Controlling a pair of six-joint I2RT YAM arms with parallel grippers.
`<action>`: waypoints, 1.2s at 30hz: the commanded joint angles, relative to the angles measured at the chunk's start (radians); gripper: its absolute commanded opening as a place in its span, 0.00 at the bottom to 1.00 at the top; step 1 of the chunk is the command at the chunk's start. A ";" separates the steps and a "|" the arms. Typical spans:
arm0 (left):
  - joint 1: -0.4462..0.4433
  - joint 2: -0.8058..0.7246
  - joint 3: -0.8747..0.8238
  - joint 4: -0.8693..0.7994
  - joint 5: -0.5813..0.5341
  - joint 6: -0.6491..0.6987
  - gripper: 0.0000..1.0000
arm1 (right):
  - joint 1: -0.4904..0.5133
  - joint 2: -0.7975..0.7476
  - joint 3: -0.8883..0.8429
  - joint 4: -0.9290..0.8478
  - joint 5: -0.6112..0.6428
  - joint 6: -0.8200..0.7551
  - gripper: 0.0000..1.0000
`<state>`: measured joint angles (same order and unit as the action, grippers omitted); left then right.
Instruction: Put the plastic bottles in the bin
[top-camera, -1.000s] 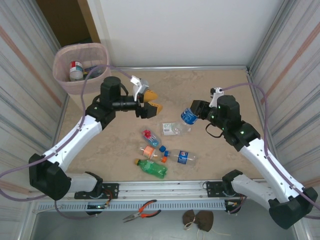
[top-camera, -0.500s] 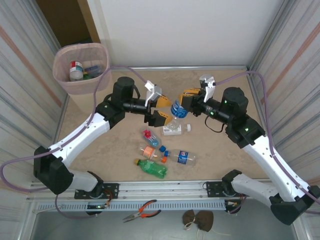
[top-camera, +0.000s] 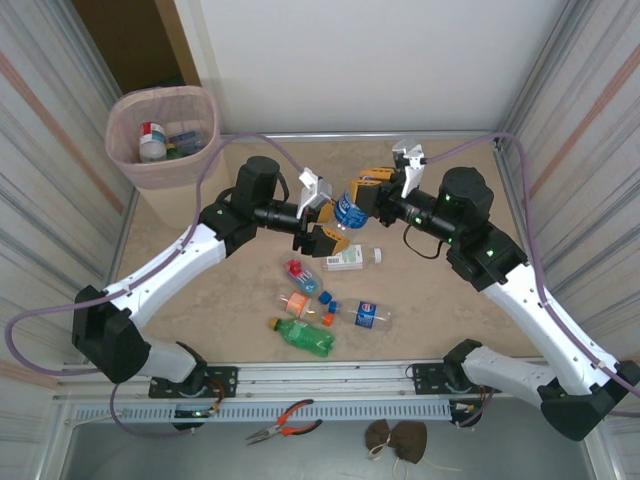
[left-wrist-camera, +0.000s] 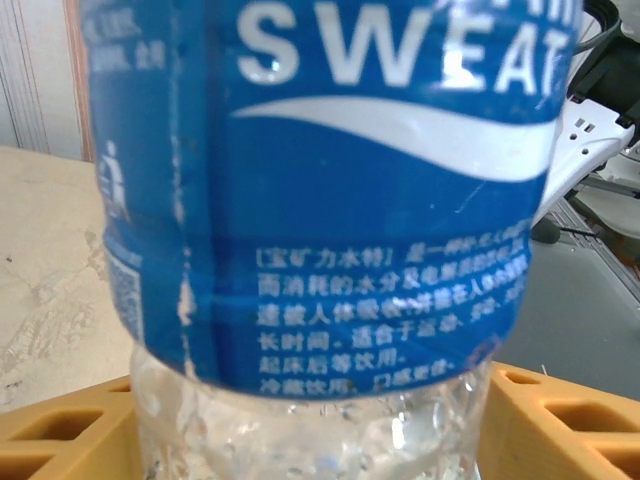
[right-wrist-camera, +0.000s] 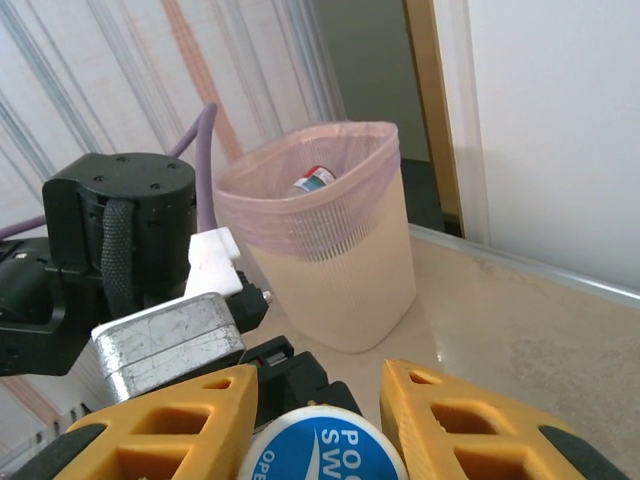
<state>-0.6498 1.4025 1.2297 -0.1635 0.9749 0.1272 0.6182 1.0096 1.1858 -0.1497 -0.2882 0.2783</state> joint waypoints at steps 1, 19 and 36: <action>-0.008 -0.002 0.043 -0.034 0.023 0.045 0.68 | 0.007 0.001 0.034 0.030 0.024 -0.001 0.21; 0.041 -0.067 0.082 -0.143 -0.142 0.089 0.59 | 0.014 -0.060 0.021 -0.012 0.149 -0.008 0.70; 0.479 -0.069 0.350 -0.452 -0.352 0.037 0.59 | 0.011 -0.083 -0.012 -0.045 0.207 -0.011 0.72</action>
<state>-0.2218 1.3334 1.5089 -0.5442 0.6693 0.1833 0.6281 0.9222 1.1797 -0.1913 -0.0971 0.2779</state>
